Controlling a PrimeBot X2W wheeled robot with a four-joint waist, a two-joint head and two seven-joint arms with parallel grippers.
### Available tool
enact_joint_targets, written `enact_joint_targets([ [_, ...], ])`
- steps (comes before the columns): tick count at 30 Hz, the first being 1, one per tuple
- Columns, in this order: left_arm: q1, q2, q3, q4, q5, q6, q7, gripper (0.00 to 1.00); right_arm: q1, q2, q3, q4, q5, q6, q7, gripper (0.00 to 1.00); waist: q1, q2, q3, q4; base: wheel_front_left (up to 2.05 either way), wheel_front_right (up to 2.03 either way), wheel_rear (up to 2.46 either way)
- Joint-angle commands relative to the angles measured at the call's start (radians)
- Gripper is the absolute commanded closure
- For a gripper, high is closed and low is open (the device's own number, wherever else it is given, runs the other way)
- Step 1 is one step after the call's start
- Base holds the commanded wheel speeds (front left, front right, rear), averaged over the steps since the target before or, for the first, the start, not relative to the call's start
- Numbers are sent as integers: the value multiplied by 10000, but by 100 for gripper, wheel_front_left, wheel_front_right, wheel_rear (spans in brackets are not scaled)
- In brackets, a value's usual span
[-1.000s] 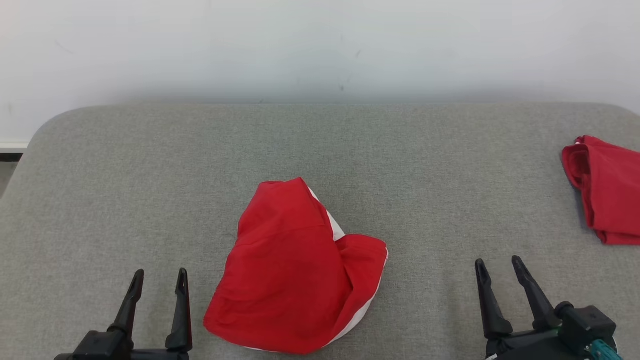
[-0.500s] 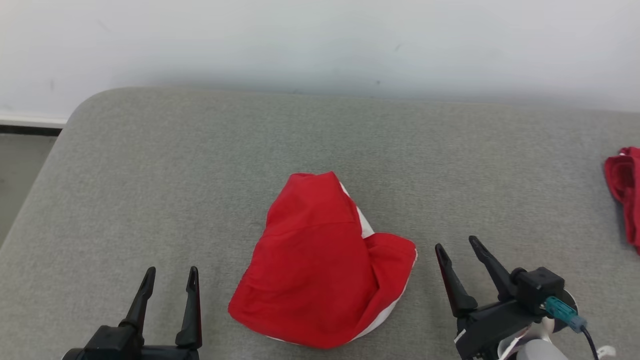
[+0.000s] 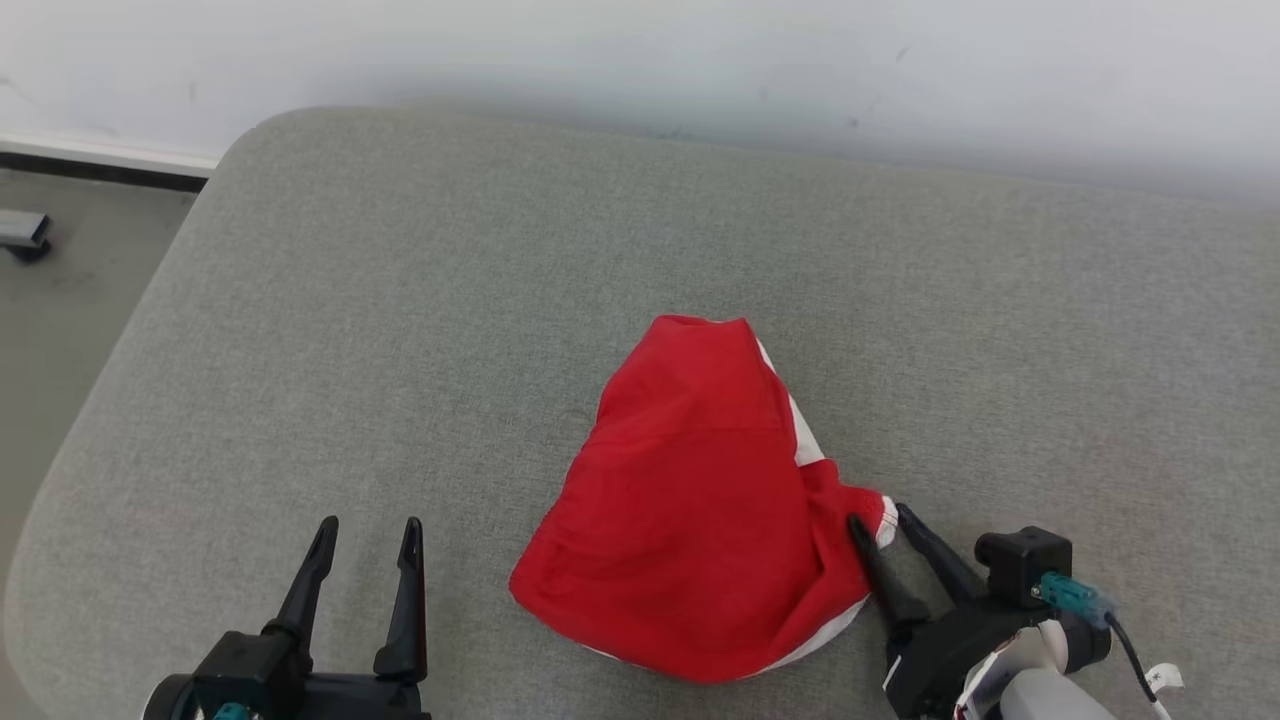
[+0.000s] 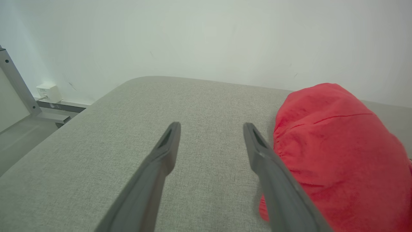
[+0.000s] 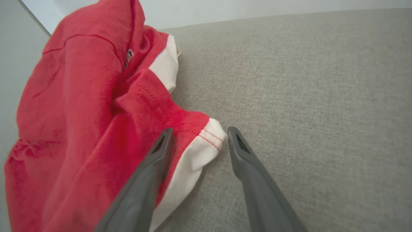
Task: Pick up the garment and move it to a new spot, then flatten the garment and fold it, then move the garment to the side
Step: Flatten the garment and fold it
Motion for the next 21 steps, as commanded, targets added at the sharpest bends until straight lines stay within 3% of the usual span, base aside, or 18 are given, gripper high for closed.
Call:
enact_joint_targets([
  [1, -90, -17, -6, 46, -103, 63, -3, 0, -185, -42, 47, 141, 180, -27, -36, 100, -1, 0, 136, 122, 0, 0, 0],
  [8, -148, -15, 3, 159, -152, 123, -3, 0, -431, -250, -63, 20, 477, -27, -107, 100, -1, 0, 100, -383, 0, 0, 0],
  [21, -130, -14, -151, 252, -297, 205, -3, 0, 1404, -651, -2427, -2340, -463, -27, -105, 100, -1, 0, 100, -1715, 0, 0, 0],
])
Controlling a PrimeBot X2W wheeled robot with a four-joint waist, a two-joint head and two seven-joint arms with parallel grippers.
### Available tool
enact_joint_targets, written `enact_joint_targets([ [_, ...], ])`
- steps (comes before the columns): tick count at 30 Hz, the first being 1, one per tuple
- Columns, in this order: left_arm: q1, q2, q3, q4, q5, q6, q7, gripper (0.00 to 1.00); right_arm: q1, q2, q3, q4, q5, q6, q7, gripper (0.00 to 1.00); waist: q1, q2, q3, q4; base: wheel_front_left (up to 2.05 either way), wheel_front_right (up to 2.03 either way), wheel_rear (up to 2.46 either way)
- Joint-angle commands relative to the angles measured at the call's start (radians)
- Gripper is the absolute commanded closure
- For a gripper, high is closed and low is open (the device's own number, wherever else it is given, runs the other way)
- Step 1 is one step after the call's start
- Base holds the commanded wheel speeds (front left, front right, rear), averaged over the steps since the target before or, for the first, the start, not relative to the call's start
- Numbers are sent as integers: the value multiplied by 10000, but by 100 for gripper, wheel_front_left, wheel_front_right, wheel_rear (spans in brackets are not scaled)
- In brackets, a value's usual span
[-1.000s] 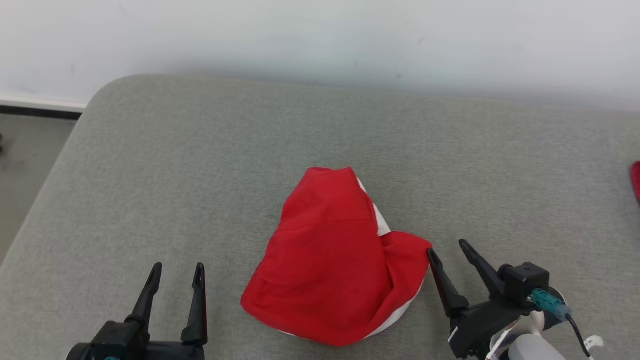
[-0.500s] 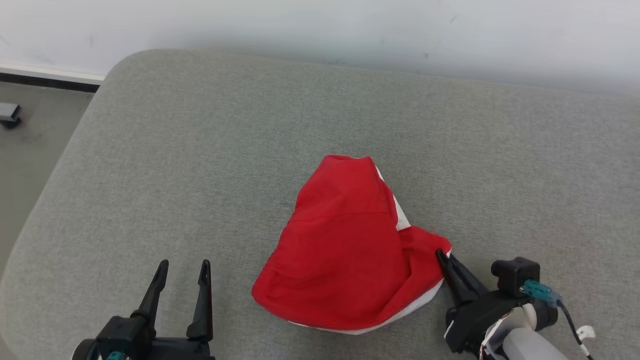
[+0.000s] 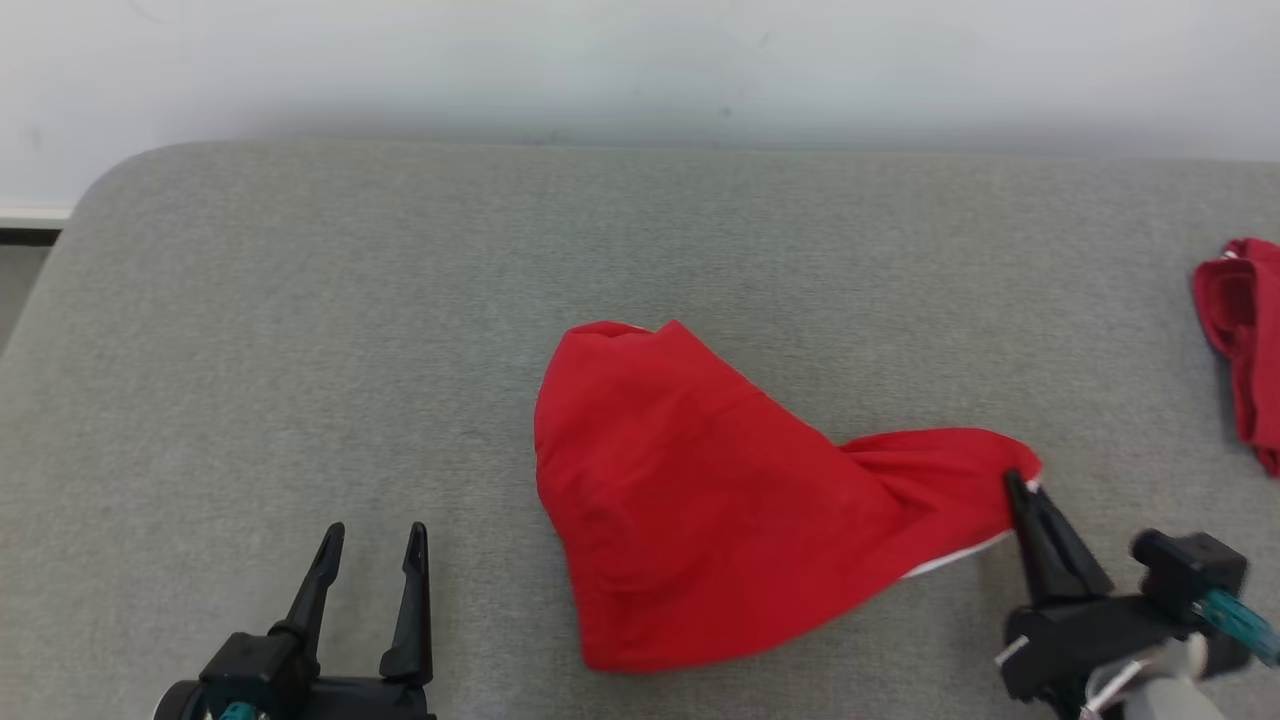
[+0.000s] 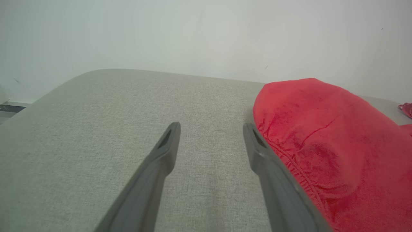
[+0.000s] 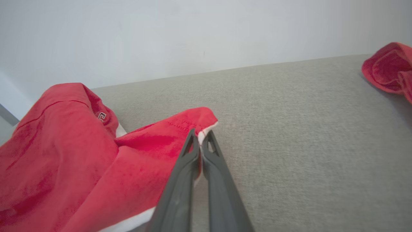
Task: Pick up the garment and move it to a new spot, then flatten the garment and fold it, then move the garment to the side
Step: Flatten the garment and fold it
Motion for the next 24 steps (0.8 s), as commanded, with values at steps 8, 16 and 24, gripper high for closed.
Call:
enact_joint_targets([
  [8, -188, 1, 79, 49, 40, -3, -2, 0, 1590, 305, -1443, -866, -423, -27, -43, 100, -1, -1, 80, -672, 0, 0, 0],
  [16, -146, -1, 132, 178, 49, -77, -1, 0, 1729, 813, -2020, -1484, -1159, -27, -44, 0, -1, -1, -68, -902, 0, 0, 0],
  [24, 29, -1, 295, 227, 175, -177, -2, 0, 1830, 1052, -1819, -2629, -1694, -27, -44, 0, -1, -1, -451, -916, 0, 0, 0],
])
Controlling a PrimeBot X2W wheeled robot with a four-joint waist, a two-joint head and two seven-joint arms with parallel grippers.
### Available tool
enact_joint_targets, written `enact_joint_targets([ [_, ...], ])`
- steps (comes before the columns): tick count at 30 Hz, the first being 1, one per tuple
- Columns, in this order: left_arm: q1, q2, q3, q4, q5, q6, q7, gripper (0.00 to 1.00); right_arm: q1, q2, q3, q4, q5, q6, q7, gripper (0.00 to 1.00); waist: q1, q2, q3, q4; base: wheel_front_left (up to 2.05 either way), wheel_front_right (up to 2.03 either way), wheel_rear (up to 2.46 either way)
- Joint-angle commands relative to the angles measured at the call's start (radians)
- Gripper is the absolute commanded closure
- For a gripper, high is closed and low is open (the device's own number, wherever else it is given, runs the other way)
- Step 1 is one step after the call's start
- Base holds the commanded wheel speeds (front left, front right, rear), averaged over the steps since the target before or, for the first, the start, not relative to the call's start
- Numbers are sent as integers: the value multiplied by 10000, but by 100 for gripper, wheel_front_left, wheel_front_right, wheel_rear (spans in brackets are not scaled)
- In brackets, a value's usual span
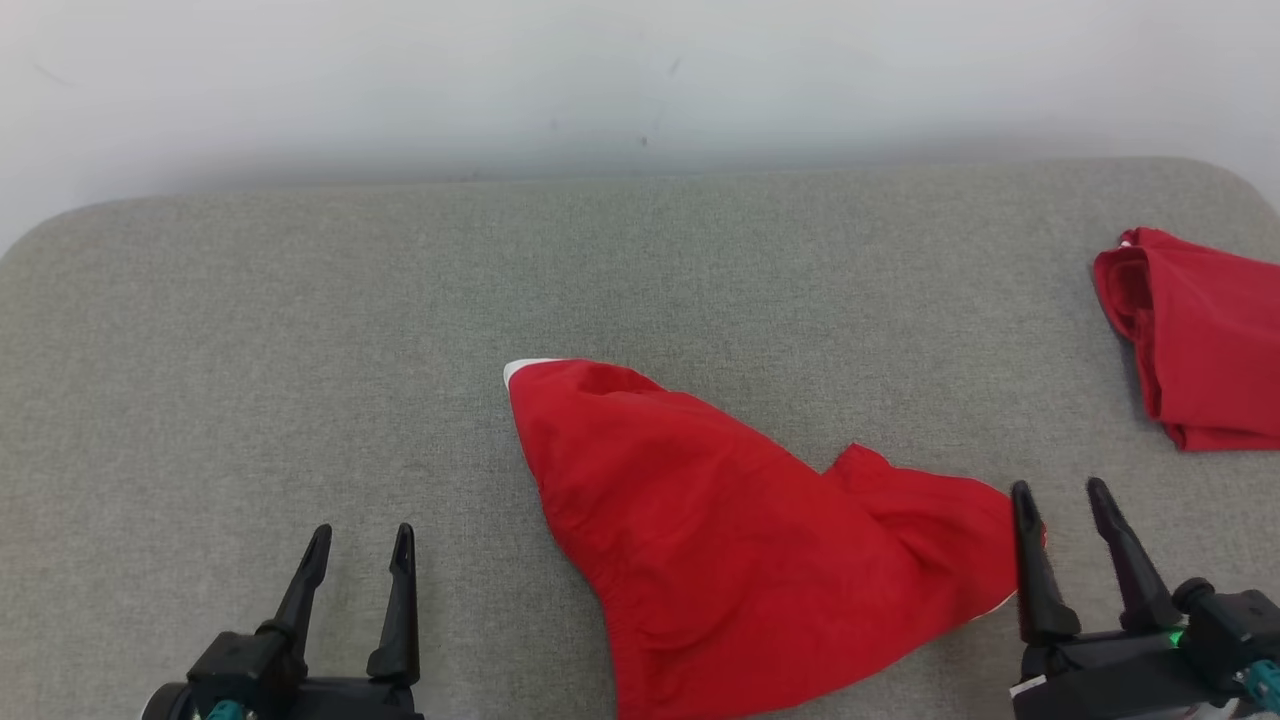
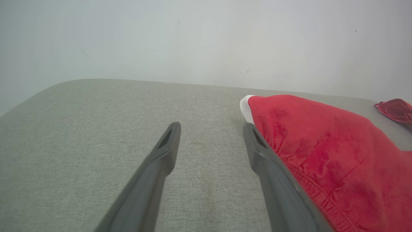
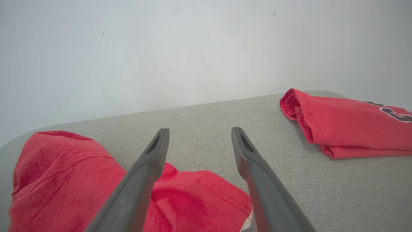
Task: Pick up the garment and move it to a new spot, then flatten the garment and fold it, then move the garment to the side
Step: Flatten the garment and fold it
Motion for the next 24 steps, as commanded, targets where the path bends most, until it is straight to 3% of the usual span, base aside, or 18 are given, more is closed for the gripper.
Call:
enact_joint_targets([
  [1, 165, -1, 89, 12, 94, -14, -2, 0, 129, 26, 209, -283, -115, -27, -42, 0, 0, 0, -155, 6, 0, 0, 0],
  [11, 223, -2, 157, -151, 245, 17, -1, 0, 443, 264, 740, -594, -210, -27, -25, 0, 0, 0, -403, -71, 0, 0, 0],
  [24, -1814, 295, -485, 1182, 492, -393, -2, 0, 51, 254, 949, -533, -27, -27, -22, 0, 0, 0, 30, -726, 0, 0, 0],
])
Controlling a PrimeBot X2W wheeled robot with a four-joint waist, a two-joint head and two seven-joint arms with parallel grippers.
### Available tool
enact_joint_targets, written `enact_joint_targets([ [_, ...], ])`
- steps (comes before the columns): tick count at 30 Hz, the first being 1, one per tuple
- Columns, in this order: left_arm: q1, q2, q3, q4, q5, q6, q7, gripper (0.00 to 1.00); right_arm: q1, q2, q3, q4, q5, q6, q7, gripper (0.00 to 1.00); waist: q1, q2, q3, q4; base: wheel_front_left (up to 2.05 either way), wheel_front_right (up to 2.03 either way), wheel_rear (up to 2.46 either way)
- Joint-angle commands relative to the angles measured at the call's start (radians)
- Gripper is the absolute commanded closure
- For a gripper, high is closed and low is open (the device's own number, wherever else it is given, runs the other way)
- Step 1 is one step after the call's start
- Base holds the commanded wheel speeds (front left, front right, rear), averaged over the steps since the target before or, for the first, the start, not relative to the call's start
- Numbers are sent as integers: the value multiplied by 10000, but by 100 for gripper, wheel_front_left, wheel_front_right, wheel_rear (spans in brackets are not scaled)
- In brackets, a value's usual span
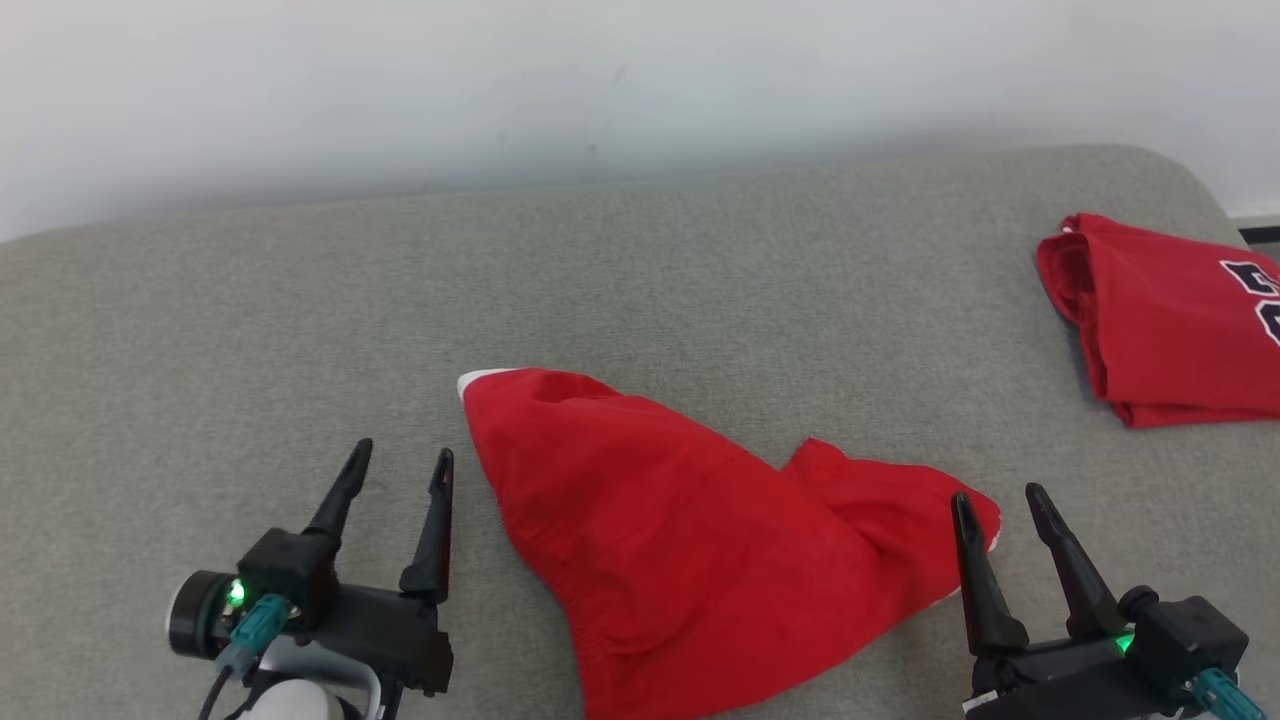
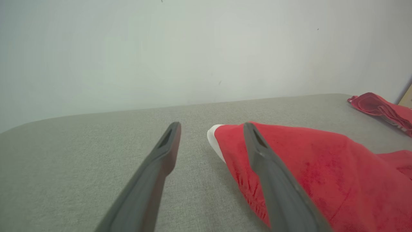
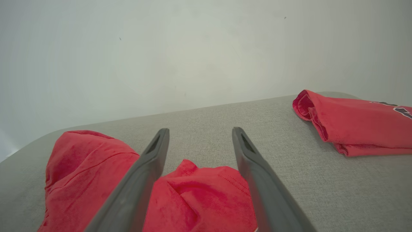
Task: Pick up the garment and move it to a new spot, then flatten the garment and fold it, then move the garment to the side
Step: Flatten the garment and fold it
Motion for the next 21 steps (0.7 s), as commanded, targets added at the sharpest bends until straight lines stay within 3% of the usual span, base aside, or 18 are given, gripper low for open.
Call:
enact_joint_targets([
  [1, -200, 75, -80, 255, 5, -60, -1, 0, -138, 2, 6, 1, 82, -27, -1, 0, 1, 0, 227, -255, 0, 0, 0],
  [15, -1230, 132, -1744, 3208, -515, -129, 362, 0, -500, 91, -132, 29, 150, -27, 1, 0, 1, 0, 1065, -823, 0, 0, 0],
  [16, -1309, 149, -1885, 3331, -575, -131, 362, 30, -553, 93, -124, 27, 148, -27, 1, 0, 1, 0, 1110, -841, 0, 0, 0],
  [17, -1419, 177, -1964, 3419, -652, -130, 348, 68, -586, 97, -118, 25, 145, -27, 1, 0, 1, 0, 1151, -856, 0, 0, 0],
  [18, -1541, 200, -2057, 3487, -706, -131, 326, 100, -599, 100, -116, 25, 143, -27, -1, 0, 1, 0, 1179, -865, 0, 0, 0],
  [21, -1955, 315, -2169, 3435, -803, -130, 204, 100, -646, 88, -171, 46, 166, -27, 1, 0, 1, 0, 1249, -869, 0, 0, 0],
])
